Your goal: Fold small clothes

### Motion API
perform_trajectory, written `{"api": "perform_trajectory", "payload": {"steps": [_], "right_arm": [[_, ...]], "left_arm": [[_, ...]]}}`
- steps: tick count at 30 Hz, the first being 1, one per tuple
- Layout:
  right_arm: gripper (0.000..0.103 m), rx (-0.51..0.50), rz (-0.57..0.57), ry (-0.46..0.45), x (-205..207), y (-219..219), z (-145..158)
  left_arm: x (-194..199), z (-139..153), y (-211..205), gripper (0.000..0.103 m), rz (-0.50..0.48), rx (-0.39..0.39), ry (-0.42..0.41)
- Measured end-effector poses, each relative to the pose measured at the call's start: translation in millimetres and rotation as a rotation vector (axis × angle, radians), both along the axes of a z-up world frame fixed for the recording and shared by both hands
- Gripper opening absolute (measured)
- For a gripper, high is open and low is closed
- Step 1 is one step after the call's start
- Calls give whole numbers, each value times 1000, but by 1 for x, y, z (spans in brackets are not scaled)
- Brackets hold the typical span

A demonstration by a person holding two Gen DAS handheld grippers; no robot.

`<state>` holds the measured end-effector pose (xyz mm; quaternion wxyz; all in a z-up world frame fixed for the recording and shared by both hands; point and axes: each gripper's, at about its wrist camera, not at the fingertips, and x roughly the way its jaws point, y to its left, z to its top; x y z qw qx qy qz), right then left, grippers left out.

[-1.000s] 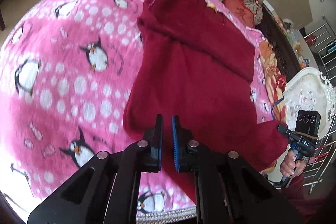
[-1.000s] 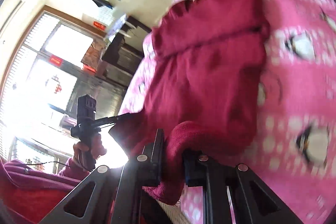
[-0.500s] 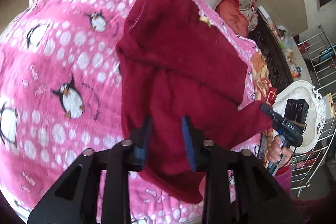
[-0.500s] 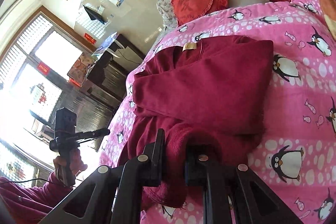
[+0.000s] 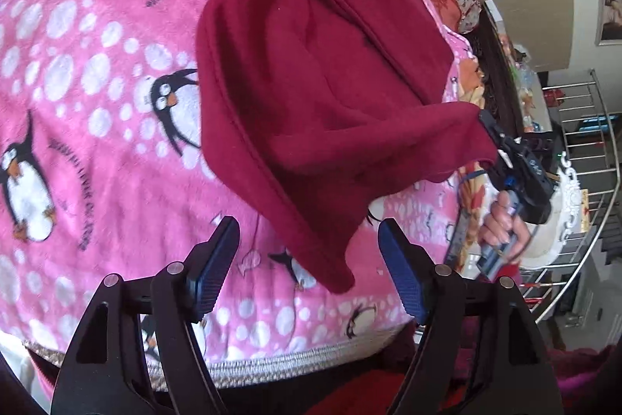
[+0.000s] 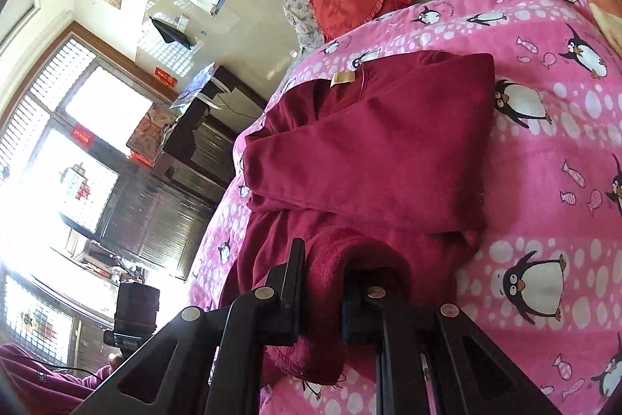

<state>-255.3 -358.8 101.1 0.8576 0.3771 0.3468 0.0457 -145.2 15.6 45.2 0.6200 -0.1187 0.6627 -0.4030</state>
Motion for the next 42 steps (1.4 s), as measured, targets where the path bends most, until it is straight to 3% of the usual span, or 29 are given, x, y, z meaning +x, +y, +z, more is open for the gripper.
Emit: {"api": "perform_trajectory", "payload": {"steps": [4,6,7,8,9,10,16,21,25,28,30,31,33,34,36,37,39,42], "right_arm": [[14,1,-5,3,-2,1,1],[14,-3,-5,4,-5,2,2],[14,-5,-4,5,-6,2,2],[14,-9,-5,5,-6,3,3],[14,-9,-4,4,-7,2,4],[14,-7,-3,1,-7,2,5],[14,-9,-9,-34,11,-13,17],[14,15,-81,-54,53,-47,17],[14,13,-175,-13,91,-85,6],[14,65,-274,52,109,-116,-12],[14,110,-289,85,116,-131,-20],[14,136,-289,90,118,-137,-21],[19,163,-273,77,117,-145,-16],[22,166,-262,67,115,-146,-13],[32,194,-223,39,109,-150,-5],[37,188,-227,33,103,-149,1],[44,154,-277,10,87,-153,11],[44,125,-318,-50,68,-153,26]], "left_arm": [[-4,-20,-31,74,-47,53,4],[-7,-19,-39,72,-76,76,-40],[-8,-16,-43,55,-101,83,-64],[-7,-12,-46,27,-127,95,-91],[-5,-7,-47,17,-139,106,-116],[1,0,-45,13,-131,94,-130],[71,49,-30,9,-20,-44,-201],[146,80,-56,8,70,-119,-296],[207,79,-99,8,129,-152,-283],[235,72,-126,8,132,-144,-308],[253,65,-138,8,126,-131,-272],[262,66,-137,10,134,-129,-252],[274,66,-133,29,140,-145,-226],[274,69,-133,50,145,-161,-221],[277,78,-122,74,185,-192,-236],[278,84,-119,79,208,-194,-260],[280,93,-108,79,221,-206,-288],[274,100,-103,79,219,-197,-330]]}}
